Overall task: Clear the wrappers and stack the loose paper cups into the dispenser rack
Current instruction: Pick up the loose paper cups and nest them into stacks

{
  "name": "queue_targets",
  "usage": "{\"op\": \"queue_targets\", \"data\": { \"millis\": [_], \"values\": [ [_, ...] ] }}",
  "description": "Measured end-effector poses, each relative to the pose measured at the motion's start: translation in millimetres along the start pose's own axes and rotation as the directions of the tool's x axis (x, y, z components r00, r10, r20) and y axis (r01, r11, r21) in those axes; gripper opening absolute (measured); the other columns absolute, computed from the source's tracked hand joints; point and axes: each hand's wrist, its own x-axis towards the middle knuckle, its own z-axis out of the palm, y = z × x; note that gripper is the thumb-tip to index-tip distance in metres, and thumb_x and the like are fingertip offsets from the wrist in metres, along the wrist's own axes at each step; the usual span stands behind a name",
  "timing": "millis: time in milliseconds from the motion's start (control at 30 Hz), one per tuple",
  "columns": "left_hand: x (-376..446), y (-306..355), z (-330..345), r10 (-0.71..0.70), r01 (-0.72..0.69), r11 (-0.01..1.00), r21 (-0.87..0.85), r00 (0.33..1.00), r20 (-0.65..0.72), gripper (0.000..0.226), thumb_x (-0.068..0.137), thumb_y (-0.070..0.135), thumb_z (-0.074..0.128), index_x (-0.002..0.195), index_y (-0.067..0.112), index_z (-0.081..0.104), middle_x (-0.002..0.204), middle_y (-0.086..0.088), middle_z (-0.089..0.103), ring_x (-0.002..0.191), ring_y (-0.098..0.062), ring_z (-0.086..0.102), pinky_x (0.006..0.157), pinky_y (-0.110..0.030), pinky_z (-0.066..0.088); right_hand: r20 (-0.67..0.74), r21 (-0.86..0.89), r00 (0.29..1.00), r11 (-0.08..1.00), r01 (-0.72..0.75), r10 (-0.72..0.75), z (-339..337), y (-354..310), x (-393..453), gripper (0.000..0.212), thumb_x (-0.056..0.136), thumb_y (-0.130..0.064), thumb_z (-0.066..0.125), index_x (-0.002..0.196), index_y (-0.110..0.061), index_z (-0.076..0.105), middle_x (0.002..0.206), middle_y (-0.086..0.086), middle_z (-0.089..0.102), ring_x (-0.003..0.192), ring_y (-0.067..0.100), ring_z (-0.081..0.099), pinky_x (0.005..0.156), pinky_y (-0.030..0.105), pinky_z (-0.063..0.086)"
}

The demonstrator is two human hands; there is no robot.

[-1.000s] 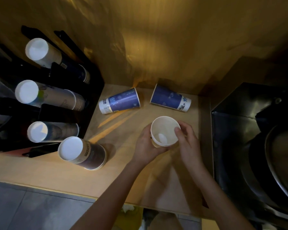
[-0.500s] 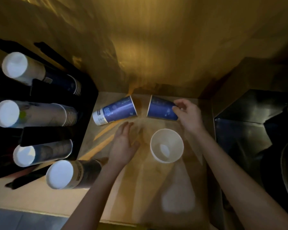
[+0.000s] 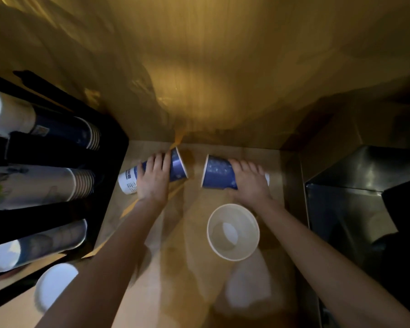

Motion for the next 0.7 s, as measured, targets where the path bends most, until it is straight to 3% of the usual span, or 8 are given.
{"op": "queue_targets", "data": {
  "millis": [67,167,300,433,533,633,700],
  "values": [
    [0.9,-3.4,2.4,-0.019,0.018,1.000,-0.025,0.999,-0.038,0.068,0.084,0.004,0.051,0.143,0.011,0.018,0.143,-0.012,0.037,0.131,-0.033,0.034,0.110,-0.049,0.025,0.001,0.020,1.000,1.000,0.007,-0.007,-1.2,0.7,-1.4,0.076,0.078,-0.036,0.065,0.141,-0.018,0.026,0.139,0.007,0.043,0.126,0.026,0.039,0.105,0.038,0.030],
    [-0.5,-5.4,-0.9,-0.032,0.034,0.997,-0.066,0.999,0.031,0.073,0.081,0.006,0.058,0.143,0.012,0.019,0.140,-0.012,0.039,0.123,-0.039,0.040,0.103,-0.050,0.036,0.008,0.047,1.000,0.999,-0.012,0.012,-3.9,1.8,-5.4,0.076,0.078,-0.037,0.065,0.141,-0.018,0.026,0.138,0.007,0.043,0.125,0.025,0.039,0.103,0.037,0.034],
    [-6.9,0.0,-26.4,-0.086,0.093,0.957,-0.274,0.996,0.035,0.080,0.076,0.022,0.068,0.141,0.014,0.023,0.135,-0.013,0.043,0.115,-0.040,0.047,0.091,-0.050,0.043,-0.164,0.231,0.982,0.972,-0.053,0.092,-17.0,0.9,-14.6,0.075,0.080,-0.044,0.064,0.141,-0.017,0.030,0.137,0.008,0.048,0.125,0.024,0.043,0.099,0.037,0.040],
    [-26.9,3.4,-54.8,-0.280,0.147,0.718,-0.680,0.956,-0.089,0.094,0.064,0.019,0.080,0.140,0.007,0.026,0.138,-0.018,0.042,0.124,-0.035,0.045,0.101,-0.042,0.039,-0.301,0.512,0.923,0.857,-0.055,0.239,-42.1,-6.3,-20.6,0.076,0.072,-0.047,0.071,0.135,-0.014,0.042,0.131,0.010,0.056,0.119,0.026,0.052,0.095,0.040,0.045],
    [-53.0,5.6,-55.4,-0.392,0.177,0.549,-0.817,0.918,-0.065,0.095,0.055,0.020,0.086,0.134,0.008,0.035,0.132,-0.016,0.046,0.121,-0.030,0.048,0.100,-0.042,0.045,-0.359,0.731,0.869,0.681,0.036,0.339,-63.6,-20.3,-25.7,0.062,0.072,-0.036,0.075,0.124,-0.011,0.051,0.115,0.004,0.064,0.102,0.016,0.062,0.089,0.038,0.051],
    [-78.1,13.2,-42.3,-0.453,0.283,0.433,-0.856,0.889,0.064,0.086,0.054,0.020,0.087,0.124,0.010,0.040,0.127,-0.013,0.048,0.116,-0.028,0.051,0.093,-0.045,0.050,-0.293,0.926,0.852,0.350,0.140,0.434,-82.3,-40.2,-31.9,0.054,0.077,-0.018,0.073,0.124,-0.010,0.050,0.103,-0.007,0.063,0.085,-0.005,0.063,0.080,0.022,0.051],
    [-92.2,16.6,-31.9,-0.431,0.266,0.412,-0.872,0.900,0.071,0.084,0.054,0.015,0.087,0.123,0.010,0.039,0.127,-0.011,0.049,0.117,-0.026,0.050,0.091,-0.036,0.049,-0.262,0.964,0.867,0.161,0.212,0.424,-93.1,-54.9,-40.0,0.050,0.080,-0.009,0.068,0.125,-0.007,0.047,0.106,-0.004,0.062,0.086,-0.007,0.064,0.076,0.013,0.050]
  ]
}}
